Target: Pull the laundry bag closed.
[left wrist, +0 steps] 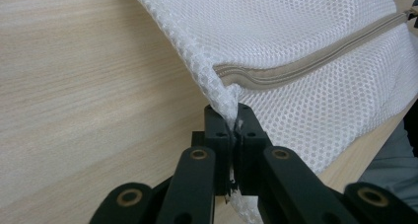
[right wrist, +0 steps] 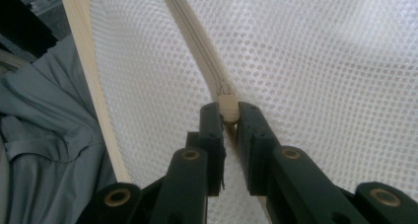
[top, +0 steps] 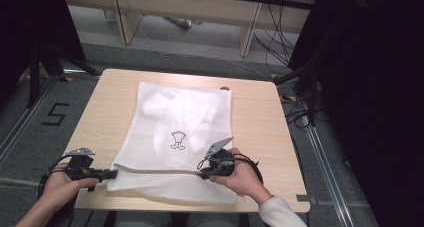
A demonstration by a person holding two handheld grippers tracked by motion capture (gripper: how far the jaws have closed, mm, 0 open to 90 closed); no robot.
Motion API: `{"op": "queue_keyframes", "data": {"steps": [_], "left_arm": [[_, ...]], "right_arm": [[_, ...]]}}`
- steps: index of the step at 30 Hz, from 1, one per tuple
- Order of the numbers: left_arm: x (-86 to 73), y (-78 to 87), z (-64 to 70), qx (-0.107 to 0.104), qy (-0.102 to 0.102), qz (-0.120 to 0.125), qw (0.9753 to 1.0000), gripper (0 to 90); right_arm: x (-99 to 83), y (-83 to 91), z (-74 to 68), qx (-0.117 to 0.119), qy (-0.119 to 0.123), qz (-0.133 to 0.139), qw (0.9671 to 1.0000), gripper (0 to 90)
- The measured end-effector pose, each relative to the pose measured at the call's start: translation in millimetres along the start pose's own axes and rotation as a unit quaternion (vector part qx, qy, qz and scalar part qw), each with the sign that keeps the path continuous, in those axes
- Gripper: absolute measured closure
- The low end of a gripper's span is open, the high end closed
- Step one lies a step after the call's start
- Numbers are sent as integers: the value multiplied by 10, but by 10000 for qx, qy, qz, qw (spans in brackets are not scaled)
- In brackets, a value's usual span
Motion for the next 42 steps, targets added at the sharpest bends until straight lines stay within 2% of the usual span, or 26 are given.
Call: {"op": "queue_keyframes", "data": {"steps": [5,8,14,16,18,21,26,28,29,32,34,35,36,38,39,42], "left_arm": [[-1,-4,0,14,17,15,10000,861],[0,-2,-2,21,-4,-10,10000,861],[-1,-5,-1,16,31,14,10000,861],[-5,-12,0,38,32,95,9999,861],[-1,-6,-2,26,17,-5,10000,861],[-1,-6,-1,26,26,8,10000,861],[-2,-6,-1,32,23,3,10000,861],[-2,-7,-1,34,19,1,10000,861],[-2,-7,-2,27,24,-3,10000,861],[-1,-4,-4,25,24,-4,10000,861],[-3,-7,-1,49,39,51,10000,861],[-3,-10,0,46,42,63,10000,861],[-1,-5,-2,28,28,-3,10000,861],[-4,-10,-1,53,32,63,10000,861],[-5,-12,-1,55,39,87,9999,861],[-1,-3,-3,28,26,-2,10000,861]], "right_arm": [[-32,29,19,-54,-1,-13,10000,823],[-57,50,19,-87,-96,-35,9999,823],[-75,65,19,-105,-137,-77,9998,823],[-82,62,42,-41,-46,-35,10000,823],[-91,69,48,-58,-47,13,10000,823],[-105,89,47,-83,-116,-14,9999,823],[-125,93,66,-62,-63,-4,10000,823],[-138,108,60,-96,-151,-25,9998,823],[-143,107,71,-86,-107,-25,9999,823],[-161,117,84,-85,-136,-13,9999,823],[-173,132,75,-72,-239,-53,9997,823],[-176,129,84,-86,-195,-31,9998,823],[-179,141,79,-89,-242,-31,9997,823],[-187,137,96,-61,-182,4,9998,823],[-192,143,91,-92,-230,-23,9997,823],[-205,154,104,-96,-230,-25,9997,823]]}}
Point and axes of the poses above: each handheld gripper's, and its own axes: y roughly backward along the jaws, x roughly out of its top, z roughly to its right, the point moved 2 cm from there along -y, roughly forward along the jaws, and after that the axes turned 5 degrees about z, right-handed, at the moved point
